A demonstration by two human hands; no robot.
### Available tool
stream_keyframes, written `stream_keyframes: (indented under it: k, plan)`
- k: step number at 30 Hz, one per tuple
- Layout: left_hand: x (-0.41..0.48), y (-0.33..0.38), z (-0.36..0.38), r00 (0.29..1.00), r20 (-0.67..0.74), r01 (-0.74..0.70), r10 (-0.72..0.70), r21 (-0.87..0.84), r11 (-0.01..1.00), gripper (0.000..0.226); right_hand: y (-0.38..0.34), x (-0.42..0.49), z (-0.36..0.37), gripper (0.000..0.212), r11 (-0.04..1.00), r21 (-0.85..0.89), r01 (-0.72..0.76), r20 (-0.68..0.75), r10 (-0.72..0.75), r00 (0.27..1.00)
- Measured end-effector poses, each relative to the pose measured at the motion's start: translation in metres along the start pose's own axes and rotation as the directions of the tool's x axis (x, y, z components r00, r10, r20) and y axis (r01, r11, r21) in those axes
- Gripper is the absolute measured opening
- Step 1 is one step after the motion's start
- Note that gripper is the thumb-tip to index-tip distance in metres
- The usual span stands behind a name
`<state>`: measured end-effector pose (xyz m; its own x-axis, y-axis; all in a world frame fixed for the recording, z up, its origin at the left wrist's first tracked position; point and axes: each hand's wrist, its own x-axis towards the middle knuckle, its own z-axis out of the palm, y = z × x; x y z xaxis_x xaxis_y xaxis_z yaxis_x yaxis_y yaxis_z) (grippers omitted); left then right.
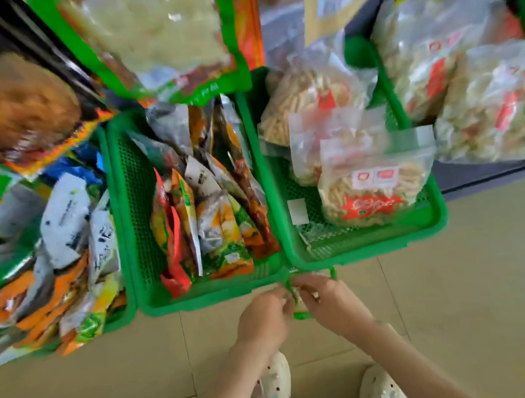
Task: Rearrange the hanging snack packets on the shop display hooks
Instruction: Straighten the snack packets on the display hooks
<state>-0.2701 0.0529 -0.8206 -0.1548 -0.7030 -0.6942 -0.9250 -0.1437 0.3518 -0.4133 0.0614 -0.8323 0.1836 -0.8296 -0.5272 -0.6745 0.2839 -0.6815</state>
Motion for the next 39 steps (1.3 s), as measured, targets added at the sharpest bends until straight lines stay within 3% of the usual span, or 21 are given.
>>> stream_keyframes:
  k: [3, 6, 8, 12, 15, 18, 20, 22, 25, 27, 29, 32, 34, 37, 39]
  plan:
    - [-0.046, 0.036, -0.087, 0.95, -0.295, -0.152, 0.102, -0.15, 0.977, 0.019, -0.091, -0.021, -0.066, 0.018, 0.979, 0.119, 0.166, -0.236, -0.134, 0.962]
    - [-0.084, 0.067, -0.181, 0.784, -0.62, -0.315, -0.018, -0.423, 0.85, 0.005, -0.174, -0.027, -0.136, 0.02, 0.888, 0.256, 0.381, -0.555, -0.188, 0.81]
    - [-0.094, 0.08, -0.238, 0.67, -0.732, -0.397, -0.121, -0.492, 0.775, 0.018, -0.222, -0.018, -0.173, 0.037, 0.826, 0.366, 0.428, -0.599, -0.142, 0.788]
    - [-0.076, 0.087, -0.316, 0.625, -0.738, -0.415, -0.252, -0.589, 0.694, 0.065, -0.279, 0.02, -0.212, 0.079, 0.79, 0.366, 0.491, -0.577, -0.221, 0.786]
    - [-0.065, 0.086, -0.354, 0.664, -0.712, -0.358, -0.229, -0.571, 0.739, 0.053, -0.314, 0.041, -0.229, 0.091, 0.833, 0.296, 0.468, -0.57, -0.239, 0.786]
    - [-0.07, 0.092, -0.368, 0.704, -0.691, -0.298, -0.163, -0.497, 0.815, 0.03, -0.328, 0.049, -0.231, 0.065, 0.891, 0.054, 0.45, -0.621, -0.323, 0.715]
    - [-0.078, 0.09, -0.364, 0.719, -0.688, -0.347, -0.099, -0.479, 0.807, 0.019, -0.329, 0.048, -0.231, 0.04, 0.948, -0.086, 0.307, -0.624, -0.292, 0.725]
    - [-0.088, 0.087, -0.358, 0.759, -0.647, -0.377, -0.072, -0.528, 0.761, 0.008, -0.327, 0.039, -0.23, 0.026, 0.971, -0.102, 0.218, -0.609, -0.234, 0.758]
    - [-0.108, 0.084, -0.35, 0.787, -0.616, -0.4, -0.033, -0.55, 0.733, 0.023, -0.322, 0.018, -0.226, 0.012, 0.932, -0.137, 0.334, -0.593, -0.347, 0.727]
    - [-0.12, 0.085, -0.344, 0.782, -0.624, -0.426, 0.001, -0.533, 0.731, 0.029, -0.315, 0.008, -0.222, 0.022, 0.894, -0.22, 0.389, -0.621, -0.436, 0.651]
    - [-0.126, 0.082, -0.33, 0.782, -0.624, -0.436, 0.007, -0.538, 0.722, 0.027, -0.303, -0.002, -0.217, 0.026, 0.886, -0.243, 0.396, -0.613, -0.456, 0.645]
    - [-0.119, 0.065, -0.286, 0.795, -0.607, -0.417, 0.005, -0.539, 0.732, 0.013, -0.27, -0.025, -0.193, 0.02, 0.881, -0.209, 0.425, -0.513, -0.469, 0.719]
    - [-0.113, 0.053, -0.244, 0.831, -0.556, -0.365, 0.007, -0.536, 0.761, 0.01, -0.237, -0.041, -0.167, 0.012, 0.922, -0.096, 0.376, -0.447, -0.377, 0.811]
    - [-0.111, 0.04, -0.173, 0.909, -0.416, -0.257, 0.01, -0.543, 0.799, 0.017, -0.176, -0.059, -0.123, 0.007, 0.984, 0.103, 0.147, -0.312, -0.108, 0.944]
    - [-0.106, 0.033, -0.13, 0.951, -0.308, -0.167, -0.023, -0.576, 0.8, 0.024, -0.135, -0.062, -0.097, 0.011, 0.989, 0.15, -0.002, -0.189, 0.031, 0.982]
